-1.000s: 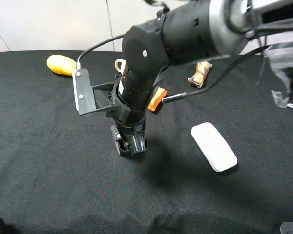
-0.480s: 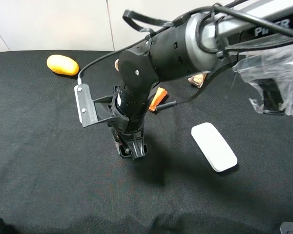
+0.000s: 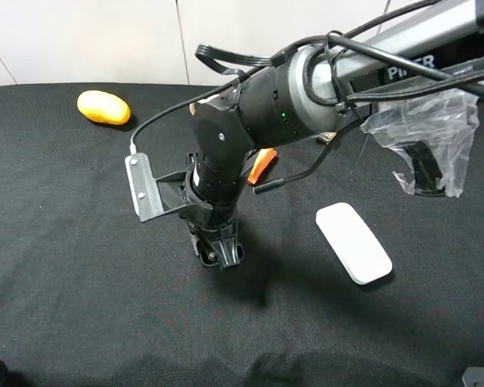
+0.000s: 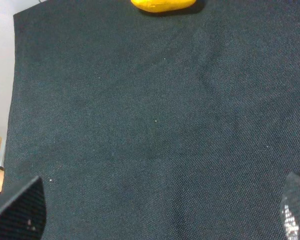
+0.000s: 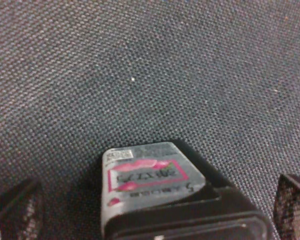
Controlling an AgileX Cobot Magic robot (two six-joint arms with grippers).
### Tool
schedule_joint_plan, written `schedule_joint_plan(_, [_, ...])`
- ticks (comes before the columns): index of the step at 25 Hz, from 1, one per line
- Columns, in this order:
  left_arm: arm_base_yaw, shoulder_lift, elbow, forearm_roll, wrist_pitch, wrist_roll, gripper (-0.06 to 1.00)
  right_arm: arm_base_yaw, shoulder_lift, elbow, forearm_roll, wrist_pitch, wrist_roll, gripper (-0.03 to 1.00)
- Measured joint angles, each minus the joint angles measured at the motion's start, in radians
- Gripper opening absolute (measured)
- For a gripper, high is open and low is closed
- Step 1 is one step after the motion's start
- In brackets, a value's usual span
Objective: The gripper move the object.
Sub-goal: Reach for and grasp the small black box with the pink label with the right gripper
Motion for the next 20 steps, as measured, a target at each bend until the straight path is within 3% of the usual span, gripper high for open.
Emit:
schedule_joint_plan(8, [0.0,0.0,0.0,0.0,0.0,0.0,0.99,0.0,0.0,0.0,0.007,0.0,0.0,0.69])
schedule_joint_plan(20, [0.0,0.0,0.0,0.0,0.0,0.0,0.99,0.0,0.0,0.0,0.014,0.001,0.0,0.34])
